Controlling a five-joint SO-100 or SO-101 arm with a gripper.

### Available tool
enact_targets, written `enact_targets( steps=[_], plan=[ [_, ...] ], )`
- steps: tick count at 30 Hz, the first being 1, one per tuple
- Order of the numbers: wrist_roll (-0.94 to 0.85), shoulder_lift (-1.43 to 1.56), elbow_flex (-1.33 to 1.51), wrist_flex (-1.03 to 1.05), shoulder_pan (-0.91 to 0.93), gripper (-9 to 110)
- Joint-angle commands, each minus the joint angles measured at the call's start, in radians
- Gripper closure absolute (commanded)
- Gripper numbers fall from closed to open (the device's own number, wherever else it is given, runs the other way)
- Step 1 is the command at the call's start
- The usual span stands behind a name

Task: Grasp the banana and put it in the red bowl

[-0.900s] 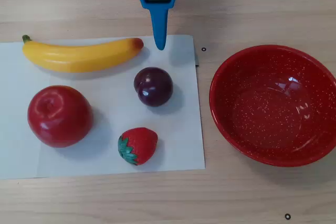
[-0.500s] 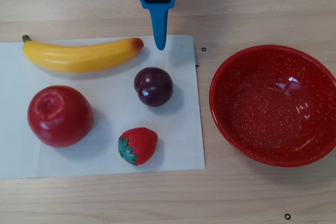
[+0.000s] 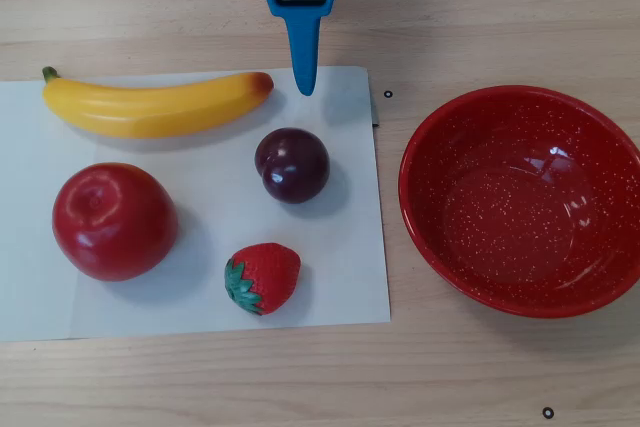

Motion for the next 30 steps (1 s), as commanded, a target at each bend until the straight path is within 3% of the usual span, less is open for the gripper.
enact_targets(
  steps=[1,13,30],
  plan=[
    [0.052,0.003,0.011,0.0,-0.015,101],
    [0.152,-0.14,-0.215,0.126,-0.006,101],
    [0.262,-0.647,-0.796,0.433,-0.089,99]
  ],
)
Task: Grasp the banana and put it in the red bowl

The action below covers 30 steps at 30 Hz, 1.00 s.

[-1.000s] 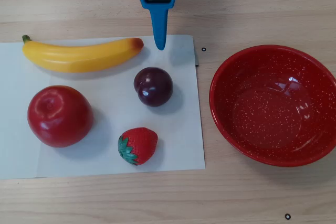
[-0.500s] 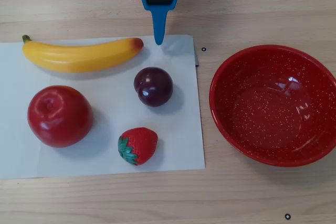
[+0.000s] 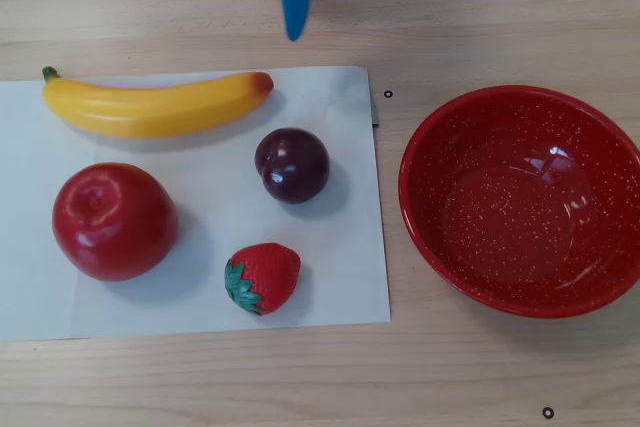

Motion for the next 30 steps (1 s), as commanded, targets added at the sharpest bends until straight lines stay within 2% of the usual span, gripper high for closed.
enact_targets(
  steps=[1,16,30],
  plan=[
    [0.054,-0.089,-0.155,0.038,-0.023,100],
    [0.204,-0.543,-0.658,0.262,-0.225,101],
    [0.344,-0.89,-1.037,0.436,-0.396,97]
  ],
)
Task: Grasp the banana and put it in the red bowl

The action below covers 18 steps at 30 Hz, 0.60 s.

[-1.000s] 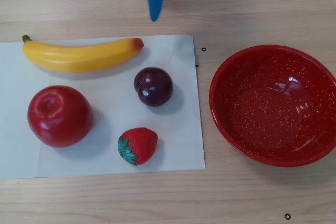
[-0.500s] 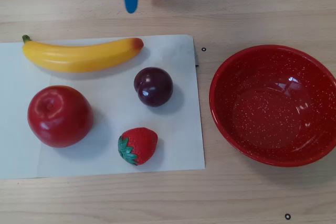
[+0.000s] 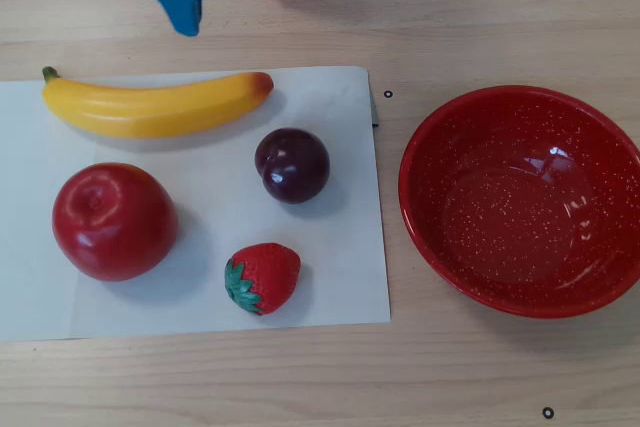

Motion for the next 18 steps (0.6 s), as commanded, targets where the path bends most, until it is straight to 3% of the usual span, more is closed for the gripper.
enact_targets(
  steps=[1,7,16,18],
  plan=[
    [0.051,-0.005,-0.124,0.037,-0.043,97],
    [0.12,-0.117,-0.187,0.034,-0.121,95],
    [0.181,-0.202,-0.147,-0.02,-0.202,84],
    [0.196,-0.209,-0.126,-0.026,-0.213,76]
  ],
)
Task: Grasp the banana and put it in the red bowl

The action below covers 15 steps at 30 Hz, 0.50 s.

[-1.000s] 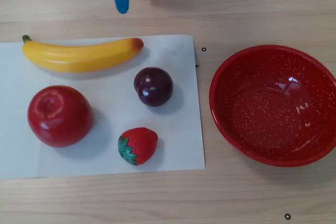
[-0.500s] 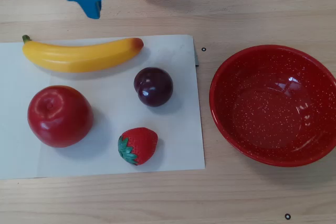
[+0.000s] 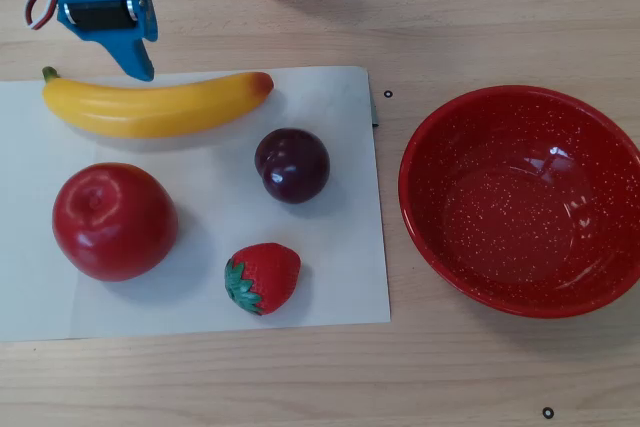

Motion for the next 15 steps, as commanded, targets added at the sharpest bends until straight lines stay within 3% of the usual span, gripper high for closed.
enact_targets(
  steps=[1,9,15],
  plan=[
    [0.041,0.037,-0.009,-0.02,-0.029,72],
    [0.106,0.012,0.112,-0.132,-0.057,62],
    [0.156,-0.009,0.167,-0.206,-0.072,44]
  ],
)
